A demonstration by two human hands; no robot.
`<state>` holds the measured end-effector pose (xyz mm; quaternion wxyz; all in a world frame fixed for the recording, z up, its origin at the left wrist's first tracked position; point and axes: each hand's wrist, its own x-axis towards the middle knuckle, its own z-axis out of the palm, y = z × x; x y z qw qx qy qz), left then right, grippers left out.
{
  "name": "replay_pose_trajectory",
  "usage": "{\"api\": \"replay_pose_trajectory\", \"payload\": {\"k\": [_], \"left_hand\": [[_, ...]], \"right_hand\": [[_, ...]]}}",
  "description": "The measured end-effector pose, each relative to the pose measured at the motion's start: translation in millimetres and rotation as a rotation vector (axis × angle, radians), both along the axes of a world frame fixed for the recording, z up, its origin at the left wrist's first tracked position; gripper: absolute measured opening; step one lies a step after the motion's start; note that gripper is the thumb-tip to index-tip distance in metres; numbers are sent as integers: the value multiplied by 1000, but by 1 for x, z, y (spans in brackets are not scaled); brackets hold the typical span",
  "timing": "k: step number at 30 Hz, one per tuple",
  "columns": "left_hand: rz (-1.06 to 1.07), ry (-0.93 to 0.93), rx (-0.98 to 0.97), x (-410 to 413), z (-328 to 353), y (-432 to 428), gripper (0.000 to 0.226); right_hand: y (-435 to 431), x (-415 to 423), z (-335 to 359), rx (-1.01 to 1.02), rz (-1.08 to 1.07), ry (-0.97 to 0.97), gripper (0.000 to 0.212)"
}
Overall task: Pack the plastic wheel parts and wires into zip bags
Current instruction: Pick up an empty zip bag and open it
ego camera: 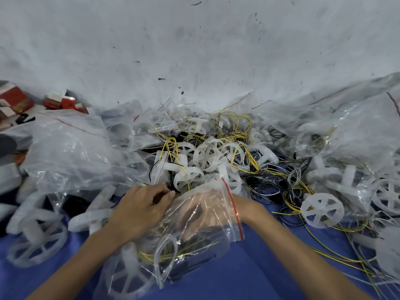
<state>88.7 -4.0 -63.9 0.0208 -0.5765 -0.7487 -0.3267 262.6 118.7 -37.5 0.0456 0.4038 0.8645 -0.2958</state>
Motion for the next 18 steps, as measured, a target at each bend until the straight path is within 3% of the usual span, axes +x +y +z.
{"api": "replay_pose_trajectory", "payload": {"k": [7, 11, 15, 18], "left_hand": [[18, -42, -43, 0, -1, 0, 18], [19, -75, -29, -1, -1, -1, 23], [2, -171, 4, 1, 0, -3, 44], [15, -266, 24, 2, 1, -5, 51]], "right_hand": [[-1, 0, -4, 41, 93, 27, 36], [-1, -4, 9, -115, 186, 219, 5], [5, 2, -18, -42, -74, 156, 31], [-2, 4, -39, -237, -287, 335, 26]]}}
